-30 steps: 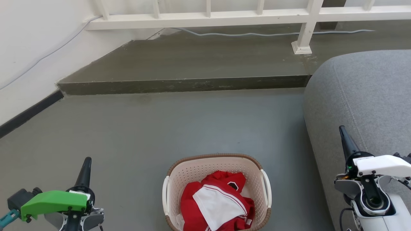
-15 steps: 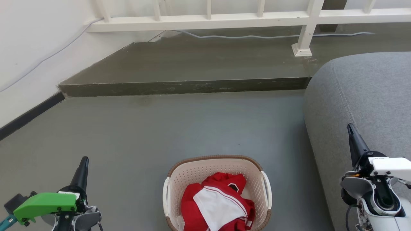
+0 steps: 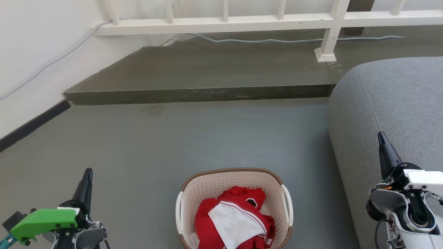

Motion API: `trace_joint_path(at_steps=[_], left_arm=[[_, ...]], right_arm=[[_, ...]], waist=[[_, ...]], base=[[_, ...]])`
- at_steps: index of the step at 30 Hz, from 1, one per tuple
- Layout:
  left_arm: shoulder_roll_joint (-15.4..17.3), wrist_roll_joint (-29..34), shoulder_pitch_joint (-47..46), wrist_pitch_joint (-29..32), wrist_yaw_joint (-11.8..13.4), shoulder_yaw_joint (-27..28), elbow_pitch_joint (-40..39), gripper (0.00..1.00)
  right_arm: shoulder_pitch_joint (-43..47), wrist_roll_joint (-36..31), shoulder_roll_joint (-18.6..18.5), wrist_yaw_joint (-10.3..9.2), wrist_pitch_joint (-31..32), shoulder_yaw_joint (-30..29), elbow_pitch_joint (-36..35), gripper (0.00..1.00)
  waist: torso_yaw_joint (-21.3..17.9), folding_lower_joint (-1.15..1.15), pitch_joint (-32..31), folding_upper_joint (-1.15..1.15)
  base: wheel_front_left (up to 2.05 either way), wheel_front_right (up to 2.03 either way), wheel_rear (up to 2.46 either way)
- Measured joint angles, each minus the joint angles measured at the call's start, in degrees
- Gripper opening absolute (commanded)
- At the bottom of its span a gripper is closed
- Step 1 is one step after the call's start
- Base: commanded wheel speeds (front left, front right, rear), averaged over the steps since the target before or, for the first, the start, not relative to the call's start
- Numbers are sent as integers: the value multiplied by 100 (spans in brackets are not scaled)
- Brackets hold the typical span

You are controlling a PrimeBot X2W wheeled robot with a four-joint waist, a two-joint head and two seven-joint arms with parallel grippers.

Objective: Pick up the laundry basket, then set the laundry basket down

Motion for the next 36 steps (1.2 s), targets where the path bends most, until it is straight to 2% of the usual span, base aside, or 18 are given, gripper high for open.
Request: trace_joint_path(at_steps=[36], left_arm=[[-1, -7, 0, 0, -1, -1, -12, 0]], right_arm=[[2, 0, 2, 8, 0, -3, -9, 0]], waist=[[0, 0, 1, 0]], base=[[0, 0, 0]])
